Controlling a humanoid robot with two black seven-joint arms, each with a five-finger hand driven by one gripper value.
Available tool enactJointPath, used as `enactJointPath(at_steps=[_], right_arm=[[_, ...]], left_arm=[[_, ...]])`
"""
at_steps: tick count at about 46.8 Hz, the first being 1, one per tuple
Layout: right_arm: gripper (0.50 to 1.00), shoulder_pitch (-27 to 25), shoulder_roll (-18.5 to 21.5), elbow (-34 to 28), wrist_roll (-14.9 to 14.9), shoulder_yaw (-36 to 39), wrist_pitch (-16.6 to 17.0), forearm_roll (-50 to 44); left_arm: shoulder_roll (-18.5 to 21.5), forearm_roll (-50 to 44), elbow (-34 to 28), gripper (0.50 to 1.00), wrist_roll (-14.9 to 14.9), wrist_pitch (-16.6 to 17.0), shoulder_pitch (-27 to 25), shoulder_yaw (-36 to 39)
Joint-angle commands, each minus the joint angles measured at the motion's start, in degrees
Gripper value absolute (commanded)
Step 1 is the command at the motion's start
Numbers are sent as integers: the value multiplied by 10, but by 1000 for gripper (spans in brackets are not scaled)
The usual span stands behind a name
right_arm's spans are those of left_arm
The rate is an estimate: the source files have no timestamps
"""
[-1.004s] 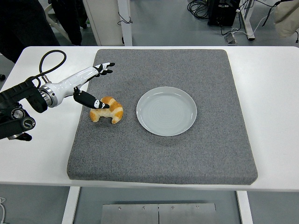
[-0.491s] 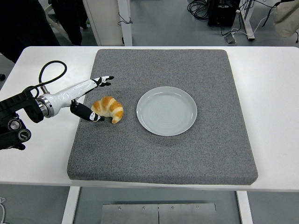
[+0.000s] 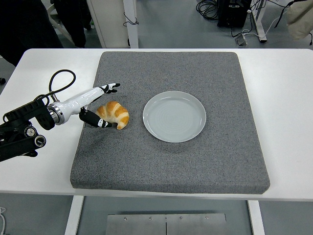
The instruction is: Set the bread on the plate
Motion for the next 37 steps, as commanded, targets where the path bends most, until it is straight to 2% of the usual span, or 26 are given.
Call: enactJointPath(at_steps=[1, 10, 25, 32, 35, 37], right_arm=[[1000, 0, 0, 0, 0, 0, 0, 0], [1000, 0, 0, 0, 0, 0, 0, 0], [1000, 0, 0, -1, 0, 2, -1, 0], [1000, 0, 0, -1, 0, 1, -1, 0], [1000, 0, 0, -1, 0, 1, -1, 0], [1000, 0, 0, -1, 0, 1, -1, 0]], left_arm=[[-10, 11, 9, 943, -10, 1, 1, -1], [-36, 15, 43, 943, -35, 12, 10, 0], [-50, 14, 64, 933, -40, 12, 12, -1], [-56, 13, 73, 899, -41, 12, 12, 0], [-56, 14, 73, 866, -46, 12, 19, 0], [-56, 14, 73, 827, -48, 12, 20, 0]])
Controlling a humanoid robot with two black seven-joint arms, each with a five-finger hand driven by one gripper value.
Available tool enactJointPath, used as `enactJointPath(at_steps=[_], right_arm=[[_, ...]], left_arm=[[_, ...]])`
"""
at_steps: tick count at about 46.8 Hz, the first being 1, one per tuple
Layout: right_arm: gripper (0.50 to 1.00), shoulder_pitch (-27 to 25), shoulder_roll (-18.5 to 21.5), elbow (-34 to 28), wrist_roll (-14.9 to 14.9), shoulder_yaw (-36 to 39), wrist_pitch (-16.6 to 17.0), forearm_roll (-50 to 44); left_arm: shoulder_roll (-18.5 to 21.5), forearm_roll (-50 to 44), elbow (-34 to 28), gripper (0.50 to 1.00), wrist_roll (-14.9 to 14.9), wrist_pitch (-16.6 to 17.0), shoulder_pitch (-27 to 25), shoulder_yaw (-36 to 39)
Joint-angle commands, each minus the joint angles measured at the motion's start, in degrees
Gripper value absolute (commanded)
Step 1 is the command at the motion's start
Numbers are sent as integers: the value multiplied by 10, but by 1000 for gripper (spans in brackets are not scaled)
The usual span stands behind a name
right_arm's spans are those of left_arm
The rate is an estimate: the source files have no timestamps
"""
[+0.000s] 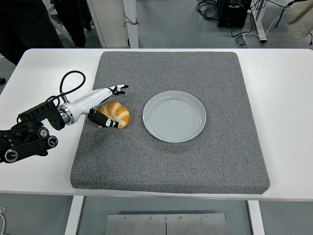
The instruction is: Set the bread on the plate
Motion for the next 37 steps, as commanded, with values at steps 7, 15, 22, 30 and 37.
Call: enactJointPath(at_steps=[7, 15, 22, 30, 37], right_arm=[[1000, 0, 0, 0, 0, 1, 0, 0], [1000, 0, 0, 0, 0, 1, 0, 0], [1000, 0, 0, 0, 0, 0, 0, 0], [1000, 0, 0, 0, 0, 0, 1, 0], [1000, 0, 0, 0, 0, 0, 0, 0]], left_arm=[[0, 1, 2, 716, -5, 0, 4, 1], [0, 1, 1, 548, -5, -1, -1, 1], [1, 2, 2, 500, -30, -1, -6, 1], [2, 2, 2, 500, -34, 0, -12, 0], [3, 3, 2, 500, -34, 0, -13, 0]])
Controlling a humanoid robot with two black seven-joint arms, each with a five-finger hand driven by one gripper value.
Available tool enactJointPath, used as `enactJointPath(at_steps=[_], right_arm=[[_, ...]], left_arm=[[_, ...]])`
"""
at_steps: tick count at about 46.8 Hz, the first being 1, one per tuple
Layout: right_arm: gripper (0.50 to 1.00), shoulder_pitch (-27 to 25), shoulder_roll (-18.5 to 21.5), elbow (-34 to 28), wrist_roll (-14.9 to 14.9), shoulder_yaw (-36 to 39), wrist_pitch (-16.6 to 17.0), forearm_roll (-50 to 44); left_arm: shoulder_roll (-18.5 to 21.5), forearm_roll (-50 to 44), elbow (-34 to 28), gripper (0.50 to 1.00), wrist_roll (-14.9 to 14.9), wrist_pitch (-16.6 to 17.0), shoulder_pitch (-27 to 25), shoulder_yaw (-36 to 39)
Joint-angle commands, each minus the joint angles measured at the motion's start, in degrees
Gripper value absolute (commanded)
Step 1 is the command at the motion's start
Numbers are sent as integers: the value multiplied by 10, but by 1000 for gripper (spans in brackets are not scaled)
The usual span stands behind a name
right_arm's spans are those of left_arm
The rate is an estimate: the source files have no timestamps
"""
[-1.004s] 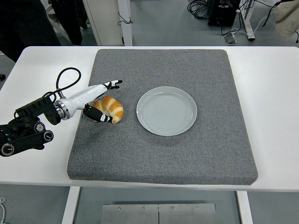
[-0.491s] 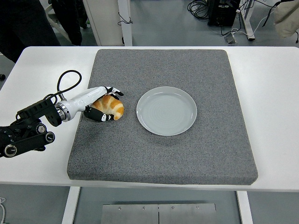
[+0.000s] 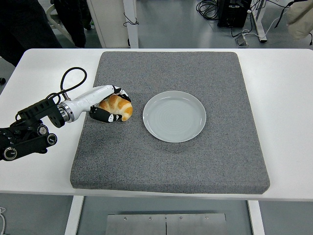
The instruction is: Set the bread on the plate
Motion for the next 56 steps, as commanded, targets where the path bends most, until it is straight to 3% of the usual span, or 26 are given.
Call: enactJointPath(at_steps=[1, 11, 41, 56], right_arm=[[1000, 0, 0, 0, 0, 1, 0, 0], [1000, 0, 0, 0, 0, 0, 0, 0], [1000, 0, 0, 0, 0, 0, 1, 0], [1000, 0, 0, 0, 0, 0, 1, 0]], left_arm=[[0, 0, 0, 500, 0, 1, 0, 0], [6, 1, 0, 500, 1, 1, -33, 1], [48, 25, 0, 500, 3, -5, -211, 24], [54, 25, 0, 500, 3, -5, -254, 36]])
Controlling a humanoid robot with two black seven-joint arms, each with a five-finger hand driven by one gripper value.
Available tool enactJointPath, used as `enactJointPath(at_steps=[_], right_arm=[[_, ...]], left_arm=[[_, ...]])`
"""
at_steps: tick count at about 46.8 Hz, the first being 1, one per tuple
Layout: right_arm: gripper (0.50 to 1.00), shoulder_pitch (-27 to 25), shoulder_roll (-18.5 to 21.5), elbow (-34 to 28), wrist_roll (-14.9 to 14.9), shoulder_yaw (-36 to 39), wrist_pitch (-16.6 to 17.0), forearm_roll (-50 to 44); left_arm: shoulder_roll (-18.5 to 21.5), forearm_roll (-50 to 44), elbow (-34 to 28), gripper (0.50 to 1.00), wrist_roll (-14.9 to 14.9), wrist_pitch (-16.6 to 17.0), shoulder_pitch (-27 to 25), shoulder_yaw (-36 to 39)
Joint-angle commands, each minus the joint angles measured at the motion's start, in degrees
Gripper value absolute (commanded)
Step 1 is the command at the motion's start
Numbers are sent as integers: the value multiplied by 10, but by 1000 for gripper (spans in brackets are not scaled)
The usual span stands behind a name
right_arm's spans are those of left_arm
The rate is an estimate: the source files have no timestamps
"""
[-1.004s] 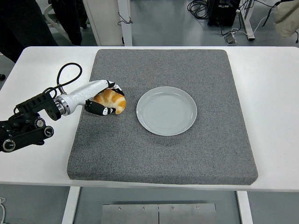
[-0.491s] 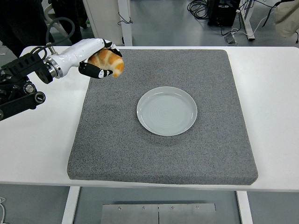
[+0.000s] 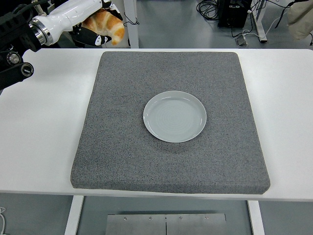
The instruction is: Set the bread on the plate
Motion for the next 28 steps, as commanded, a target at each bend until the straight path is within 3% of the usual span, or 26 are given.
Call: enactJointPath(at_steps=[1, 10, 28], right_arm=[[1000, 0, 0, 0, 0, 0, 0, 0], [1000, 0, 0, 0, 0, 0, -1, 0], [1000, 0, 0, 0, 0, 0, 0, 0]], left_arm=[[-3, 0, 0, 500, 0, 0, -2, 1], [-19, 0, 1, 500, 1, 1, 0, 1], [-165, -1, 75, 500, 0, 4, 5, 0]])
